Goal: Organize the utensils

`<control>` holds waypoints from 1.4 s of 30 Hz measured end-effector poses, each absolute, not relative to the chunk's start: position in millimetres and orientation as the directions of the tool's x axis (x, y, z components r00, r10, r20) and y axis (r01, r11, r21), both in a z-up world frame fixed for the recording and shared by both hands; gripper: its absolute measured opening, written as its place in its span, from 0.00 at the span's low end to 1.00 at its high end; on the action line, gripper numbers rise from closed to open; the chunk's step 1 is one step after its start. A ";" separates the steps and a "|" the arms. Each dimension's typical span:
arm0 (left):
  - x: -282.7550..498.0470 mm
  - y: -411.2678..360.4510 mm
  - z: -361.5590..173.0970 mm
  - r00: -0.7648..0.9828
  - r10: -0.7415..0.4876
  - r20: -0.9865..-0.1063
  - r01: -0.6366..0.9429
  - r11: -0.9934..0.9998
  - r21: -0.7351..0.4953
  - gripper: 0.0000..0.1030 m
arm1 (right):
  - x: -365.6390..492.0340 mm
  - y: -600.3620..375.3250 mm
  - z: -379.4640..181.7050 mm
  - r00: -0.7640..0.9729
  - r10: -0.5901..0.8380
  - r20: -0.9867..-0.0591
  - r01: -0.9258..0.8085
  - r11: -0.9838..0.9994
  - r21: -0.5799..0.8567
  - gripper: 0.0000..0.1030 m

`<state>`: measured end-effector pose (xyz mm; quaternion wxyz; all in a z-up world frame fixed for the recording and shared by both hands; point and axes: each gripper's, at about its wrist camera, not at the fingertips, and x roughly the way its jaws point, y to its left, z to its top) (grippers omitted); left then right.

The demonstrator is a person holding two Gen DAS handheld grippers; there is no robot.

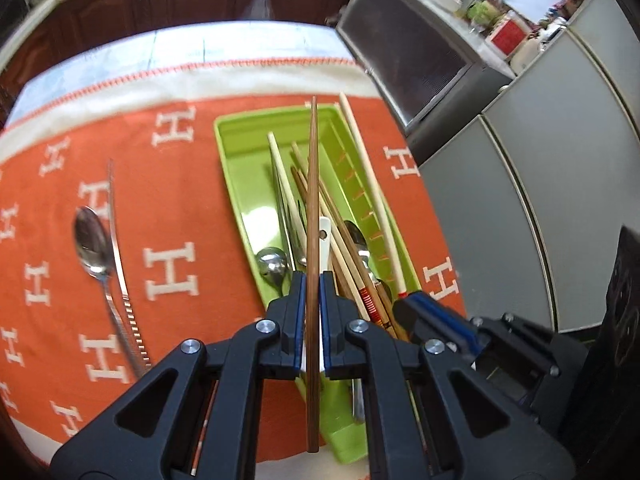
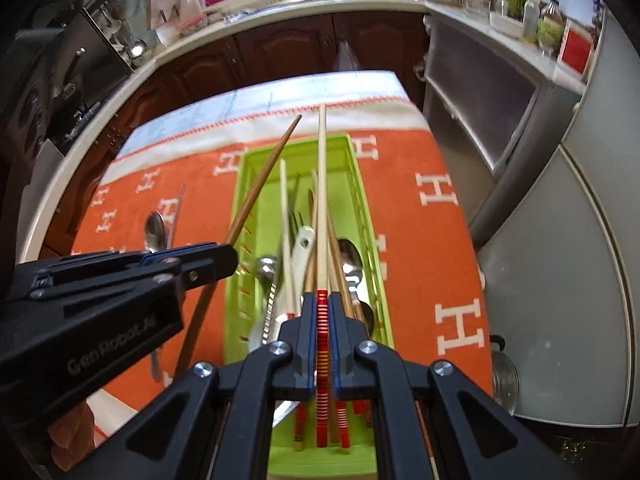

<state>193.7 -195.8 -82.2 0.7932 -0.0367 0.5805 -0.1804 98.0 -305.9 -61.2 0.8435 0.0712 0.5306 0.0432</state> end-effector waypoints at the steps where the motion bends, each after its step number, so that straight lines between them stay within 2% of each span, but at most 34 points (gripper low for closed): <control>1: 196.2 -196.6 -87.3 0.250 -0.332 -0.910 0.239 0.931 -0.274 0.04 | 99.5 -307.0 -64.9 0.423 0.149 -0.894 0.003 0.986 0.166 0.05; 7: 195.9 -197.3 -101.8 0.229 -0.302 -0.925 0.234 0.940 -0.249 0.05 | 106.6 -313.4 -78.8 0.385 0.149 -0.911 0.034 0.984 0.176 0.06; 14: 189.7 -172.6 -93.2 0.251 -0.279 -0.927 0.245 0.945 -0.218 0.05 | 105.0 -311.3 -72.0 0.399 0.178 -0.899 0.045 0.976 0.213 0.06; 26: 161.7 -100.4 -46.5 0.382 -0.198 -0.903 0.225 0.967 -0.117 0.05 | 89.2 -282.2 -36.5 0.450 0.220 -0.866 0.003 0.969 0.247 0.06; 31: 151.9 -69.1 -26.2 0.422 -0.202 -0.884 0.194 0.972 -0.130 0.05 | 82.6 -264.7 -16.8 0.487 0.225 -0.844 -0.023 0.969 0.246 0.06; 42: 129.2 -21.7 21.7 0.558 -0.143 -0.818 0.158 0.985 -0.064 0.06 | 82.8 -218.3 16.5 0.513 0.284 -0.810 -0.128 0.958 0.256 0.06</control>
